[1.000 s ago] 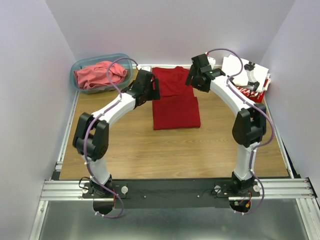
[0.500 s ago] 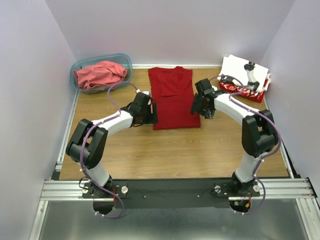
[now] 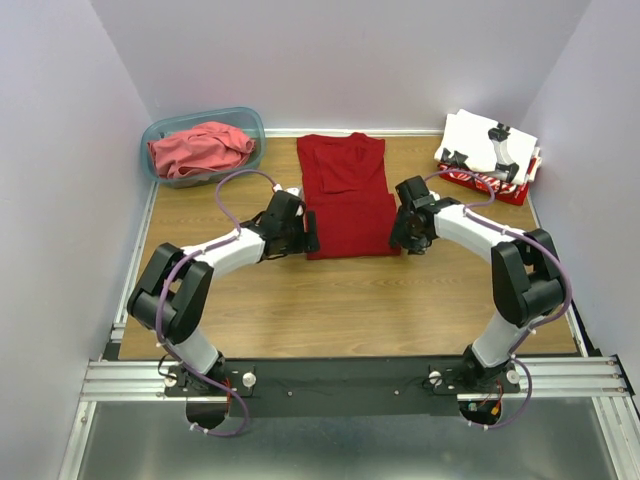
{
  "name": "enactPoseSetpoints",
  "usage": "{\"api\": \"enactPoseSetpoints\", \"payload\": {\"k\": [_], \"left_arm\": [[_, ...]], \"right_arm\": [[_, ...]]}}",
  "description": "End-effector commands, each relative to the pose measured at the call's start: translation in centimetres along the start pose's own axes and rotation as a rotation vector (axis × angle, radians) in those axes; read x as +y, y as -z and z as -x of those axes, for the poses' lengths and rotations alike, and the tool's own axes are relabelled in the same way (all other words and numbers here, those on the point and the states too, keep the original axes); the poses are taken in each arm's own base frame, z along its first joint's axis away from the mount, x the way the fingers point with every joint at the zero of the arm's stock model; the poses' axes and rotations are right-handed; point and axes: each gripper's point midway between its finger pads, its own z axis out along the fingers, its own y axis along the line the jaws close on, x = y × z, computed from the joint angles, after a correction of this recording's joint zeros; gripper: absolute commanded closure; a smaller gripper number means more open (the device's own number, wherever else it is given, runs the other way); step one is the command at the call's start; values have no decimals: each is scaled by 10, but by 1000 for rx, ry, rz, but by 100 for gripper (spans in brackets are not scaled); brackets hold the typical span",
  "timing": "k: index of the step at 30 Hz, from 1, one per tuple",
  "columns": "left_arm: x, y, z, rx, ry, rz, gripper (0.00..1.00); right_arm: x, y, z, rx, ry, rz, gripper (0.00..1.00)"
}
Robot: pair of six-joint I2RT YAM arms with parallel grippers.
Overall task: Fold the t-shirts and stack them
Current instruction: Fold the tshirt
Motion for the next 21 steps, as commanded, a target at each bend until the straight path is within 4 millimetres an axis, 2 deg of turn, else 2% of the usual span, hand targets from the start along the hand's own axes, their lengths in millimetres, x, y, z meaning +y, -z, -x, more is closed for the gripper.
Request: {"api": "enactPoseSetpoints", "payload": {"k": [1,14,16,18,20,21], "left_arm": [[-2,7,0,-21,9,-10,19],[5,9,-7,-16,18,13,19],[5,8,-7,-19,22,17,19],[5,8,-8,-17,24,19,19],[5,7,-8,-14,25,17,19],[5,6,-8,-13,26,18,19]], "right_arm": [[3,-9,-3,7,-19,25,43],[-3,-31,-32,99,-17,19,53],[-4,-35,-36,115,-11,14,60],[-5,-36,-39,128,-11,17,77],[-6,-37,-41,130,-11,15,88],[-6,-37,-41,131,-10,14,89]]}}
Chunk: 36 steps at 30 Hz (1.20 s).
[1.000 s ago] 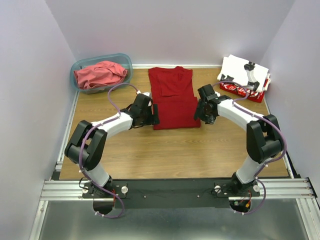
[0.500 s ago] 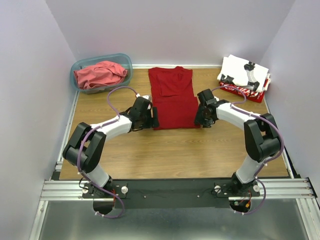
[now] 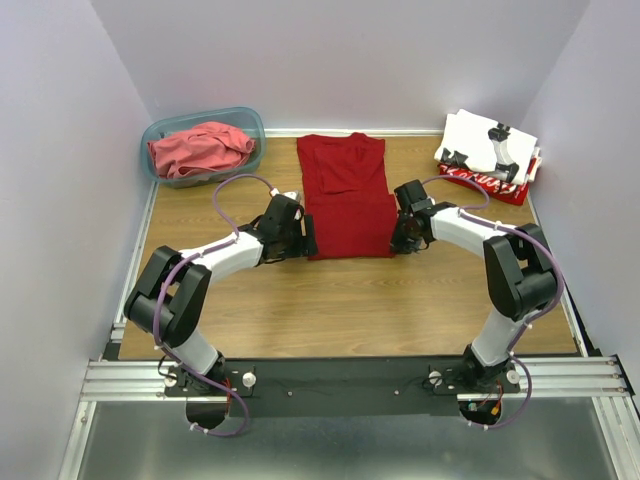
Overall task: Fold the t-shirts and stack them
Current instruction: Fold the tshirt
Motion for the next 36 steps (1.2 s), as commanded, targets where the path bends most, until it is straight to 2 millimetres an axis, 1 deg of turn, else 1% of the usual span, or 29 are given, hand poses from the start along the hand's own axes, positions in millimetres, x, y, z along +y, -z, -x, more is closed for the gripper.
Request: {"api": "enactPoseSetpoints", "payload": {"k": [1,3,6,11,13,19,24,25,26,30,33,36], "left_arm": [[2,1,7,-42,5,32,21],[3,-3,5,-35,-2,44,22],[2,-7,2,-19,-5,58,29],[0,-13,-4,-2,-13,65,35],[-3,-14,-5,2,-20,69,36],[5,-25,-18,35,-15,115,38],[9,-30,-25,54,-26,136,50],[10,-30,-26,57,-29,142,55],[9,-29,-26,59,-32,145,57],[6,-29,-34,77,-43,139,62],[4,-29,-43,95,-48,135,62],[9,-33,-55,121,-56,145,69]], "right_arm": [[-21,-15,-30,97,6,-58,90],[-21,-14,-30,98,6,-55,90],[-22,-14,-32,103,2,-54,91],[-21,-12,-31,100,0,-48,92],[-20,-11,-31,97,2,-47,92],[-18,-9,-29,94,-2,-37,92],[-17,-7,-27,85,-5,-33,92],[-17,-6,-27,84,-7,-29,92],[-17,-6,-28,85,-4,-30,92],[-14,-4,-26,81,-8,-18,93],[-12,-3,-24,78,-7,-13,94],[-11,-2,-23,77,-8,-9,95]]}}
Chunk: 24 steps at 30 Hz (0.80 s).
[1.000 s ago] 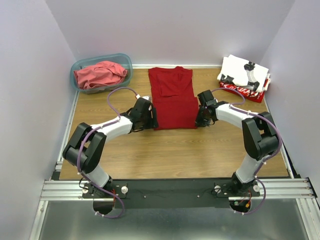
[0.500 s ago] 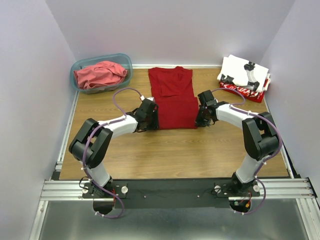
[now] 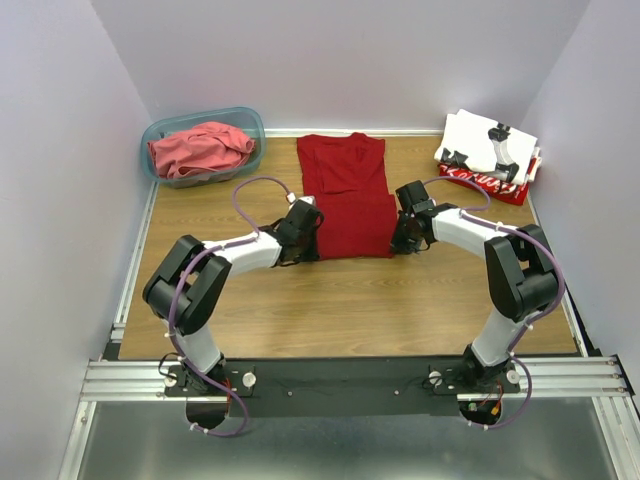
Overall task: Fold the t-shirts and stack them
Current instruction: Fold the tshirt
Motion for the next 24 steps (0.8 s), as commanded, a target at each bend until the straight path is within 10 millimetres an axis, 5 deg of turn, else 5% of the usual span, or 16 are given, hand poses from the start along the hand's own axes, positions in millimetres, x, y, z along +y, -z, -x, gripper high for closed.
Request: {"api": "enactPoseSetpoints", "payload": {"k": [1,5,10,15,24], "left_arm": [[21,-10,-43,115,-19,73,74],[18,-14,-49,125,-25,43,100],[8,-4,-35,98,-60,8,100],[-5,25,-21,68,-98,-59,100],[-36,84,-52,116,-165,-219,100]], "right_arm": [[-12,-2,-21,72,1,-34,95],[-9,1,-18,61,7,-23,98],[-6,16,-15,49,23,3,99],[-10,46,-15,33,25,8,99],[-24,103,-35,50,39,10,100]]}}
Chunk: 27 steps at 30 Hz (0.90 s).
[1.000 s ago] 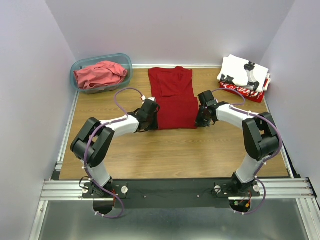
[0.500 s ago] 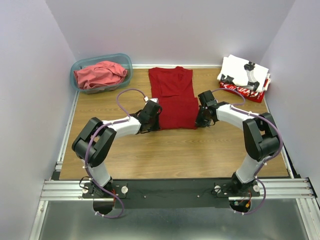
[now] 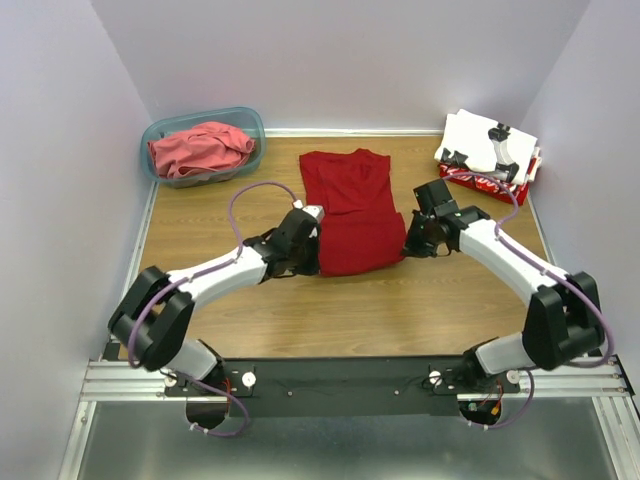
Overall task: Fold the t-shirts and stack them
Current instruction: Fold the tshirt
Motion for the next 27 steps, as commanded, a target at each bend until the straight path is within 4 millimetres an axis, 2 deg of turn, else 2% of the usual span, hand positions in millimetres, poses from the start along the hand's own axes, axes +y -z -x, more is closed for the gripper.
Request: {"api": "enactPoseSetpoints", "payload": {"k": [1,2,6,10,14,16,19,23,27], "left_arm": [[-19,29,-29,69,-32,-77,100],[-24,35,-38,89,-31,-91,100],[-45,72,-39,51,2,-172,100],[-65,101,-44,44,30,-240,100],[-75,129,-52,51,68,-271,100],[-78,138,-53,52,83,-283,100],[-88,155,-56,58,109,-322,100],[-100,170,-71,98,125,-353,100],[-109,184,-71,97,168,-376,100]], "right_arm": [[-19,27,-30,81,23,-44,99],[-18,36,-31,72,28,-32,99],[-18,61,-46,96,30,-36,99],[-16,84,-59,111,29,-31,100],[-12,110,-72,118,23,-36,99],[-16,122,-78,128,19,-56,99],[-14,142,-80,121,5,-39,99],[-13,161,-76,111,-15,-40,99],[-10,180,-68,80,-42,-25,100]]}}
